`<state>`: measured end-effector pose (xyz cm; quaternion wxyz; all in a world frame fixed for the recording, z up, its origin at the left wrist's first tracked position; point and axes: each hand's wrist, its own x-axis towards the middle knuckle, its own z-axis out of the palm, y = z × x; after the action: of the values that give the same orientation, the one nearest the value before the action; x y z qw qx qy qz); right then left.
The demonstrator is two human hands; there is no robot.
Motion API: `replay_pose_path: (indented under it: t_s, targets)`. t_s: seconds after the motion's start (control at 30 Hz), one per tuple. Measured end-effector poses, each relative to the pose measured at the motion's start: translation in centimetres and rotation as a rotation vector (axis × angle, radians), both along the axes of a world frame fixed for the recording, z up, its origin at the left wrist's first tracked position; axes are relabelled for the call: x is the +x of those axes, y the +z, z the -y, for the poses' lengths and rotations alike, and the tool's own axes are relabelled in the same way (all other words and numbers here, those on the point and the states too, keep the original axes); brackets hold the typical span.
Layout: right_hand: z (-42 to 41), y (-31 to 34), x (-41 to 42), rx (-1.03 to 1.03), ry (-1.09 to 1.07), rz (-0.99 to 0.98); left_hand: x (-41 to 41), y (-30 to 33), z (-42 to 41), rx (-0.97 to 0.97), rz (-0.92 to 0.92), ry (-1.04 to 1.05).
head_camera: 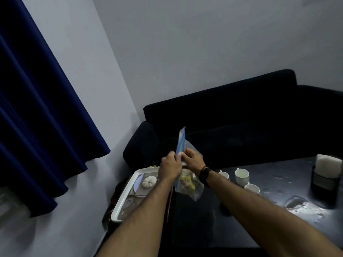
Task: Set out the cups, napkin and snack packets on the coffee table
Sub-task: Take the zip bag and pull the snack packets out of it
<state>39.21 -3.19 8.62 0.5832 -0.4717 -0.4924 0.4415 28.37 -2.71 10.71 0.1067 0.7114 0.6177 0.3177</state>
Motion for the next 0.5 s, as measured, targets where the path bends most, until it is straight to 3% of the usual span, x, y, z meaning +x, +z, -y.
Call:
replay_pose_path:
  t_s: [0.13, 0.23, 0.5]
  targets:
    - [2.1, -4.7, 2.1, -0.126, -0.071, 0.158, 1.4, -4.2, 1.7, -0.02, -0.196, -0.049]
    - [3.4, -7.7, 3.0, -0.203, -0.135, 0.366, 1.9, -6.9, 3.6, -0.076, -0.166, -0.082]
    - [4.3, -10.4, 3.5, -0.211, -0.222, 0.664, 3.1, -9.8, 6.0, -0.088, -0.166, -0.021]
